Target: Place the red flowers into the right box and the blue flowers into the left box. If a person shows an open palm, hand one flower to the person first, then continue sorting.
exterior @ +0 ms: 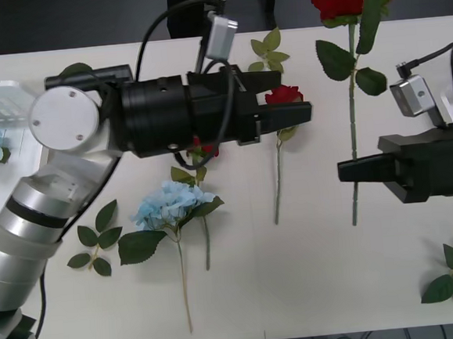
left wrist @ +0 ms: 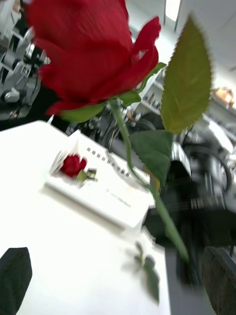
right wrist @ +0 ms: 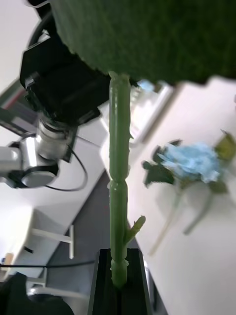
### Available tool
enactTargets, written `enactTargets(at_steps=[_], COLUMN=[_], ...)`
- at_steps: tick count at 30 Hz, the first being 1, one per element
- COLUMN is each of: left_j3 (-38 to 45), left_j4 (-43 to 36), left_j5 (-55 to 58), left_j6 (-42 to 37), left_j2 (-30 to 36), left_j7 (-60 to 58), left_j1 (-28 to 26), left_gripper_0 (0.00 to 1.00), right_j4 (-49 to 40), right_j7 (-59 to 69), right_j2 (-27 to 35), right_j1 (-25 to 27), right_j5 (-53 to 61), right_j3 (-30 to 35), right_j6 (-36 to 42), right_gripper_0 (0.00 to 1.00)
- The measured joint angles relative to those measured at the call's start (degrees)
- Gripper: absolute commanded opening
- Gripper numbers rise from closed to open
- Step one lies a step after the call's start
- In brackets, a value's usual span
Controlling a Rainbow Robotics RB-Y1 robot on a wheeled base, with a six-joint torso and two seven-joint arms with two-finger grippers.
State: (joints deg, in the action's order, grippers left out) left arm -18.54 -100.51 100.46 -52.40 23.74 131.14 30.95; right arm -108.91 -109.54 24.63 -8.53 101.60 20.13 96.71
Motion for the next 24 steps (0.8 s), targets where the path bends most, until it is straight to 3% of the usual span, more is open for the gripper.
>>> enactTargets(at_steps=[11,24], left_j3=[14.36,29.5], left_j4=[0.0,-1.33], left_j5=[-6.05,-26.87], left_j6=[-23.56,-39.9], left_j2=[9.8,11.81], left_j7=[-11.54,-16.44], left_j1=[-0.43,-10.17], left_gripper_0=[1.0,1.0], right_j4=[-0.05,0.94], right_j7=[9.1,16.97], right_j2=[12.57,20.94], right_j1=[0.0,0.0], right_j5=[-17.49,-48.16], right_j3=[12.82,14.77], right_j6=[7.95,6.44], right_gripper_0=[0.0,0.0])
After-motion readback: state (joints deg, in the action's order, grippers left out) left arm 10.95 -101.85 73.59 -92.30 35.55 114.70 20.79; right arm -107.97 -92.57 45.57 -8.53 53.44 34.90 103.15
